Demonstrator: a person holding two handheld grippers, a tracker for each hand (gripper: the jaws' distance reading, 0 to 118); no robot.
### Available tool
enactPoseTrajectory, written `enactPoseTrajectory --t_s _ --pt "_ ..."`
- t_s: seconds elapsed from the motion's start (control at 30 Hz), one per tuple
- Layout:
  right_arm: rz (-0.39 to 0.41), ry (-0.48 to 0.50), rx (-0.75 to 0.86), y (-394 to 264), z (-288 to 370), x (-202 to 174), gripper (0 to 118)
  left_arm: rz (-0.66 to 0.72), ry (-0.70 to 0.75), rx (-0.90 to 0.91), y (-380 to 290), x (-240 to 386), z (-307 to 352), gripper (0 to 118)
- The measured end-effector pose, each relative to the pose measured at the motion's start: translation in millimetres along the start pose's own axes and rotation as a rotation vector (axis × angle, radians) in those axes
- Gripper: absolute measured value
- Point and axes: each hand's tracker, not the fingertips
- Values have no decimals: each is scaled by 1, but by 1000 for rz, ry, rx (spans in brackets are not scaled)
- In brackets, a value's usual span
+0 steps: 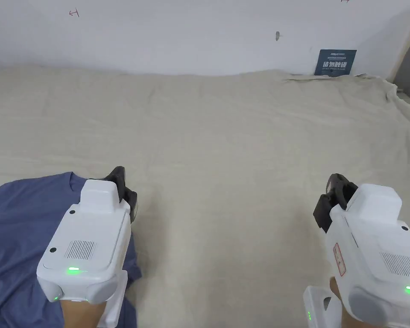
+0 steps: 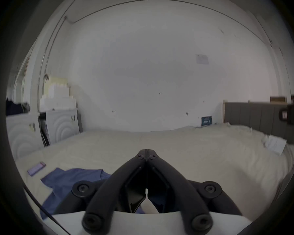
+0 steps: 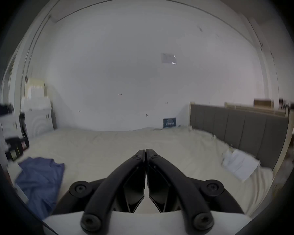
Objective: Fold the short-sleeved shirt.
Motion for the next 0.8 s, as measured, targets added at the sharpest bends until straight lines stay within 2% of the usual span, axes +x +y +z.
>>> enactPoseTrajectory --t_s 0.8 --pt "17 10 7 5 3 -3 0 28 17 -3 1 -4 -1 0"
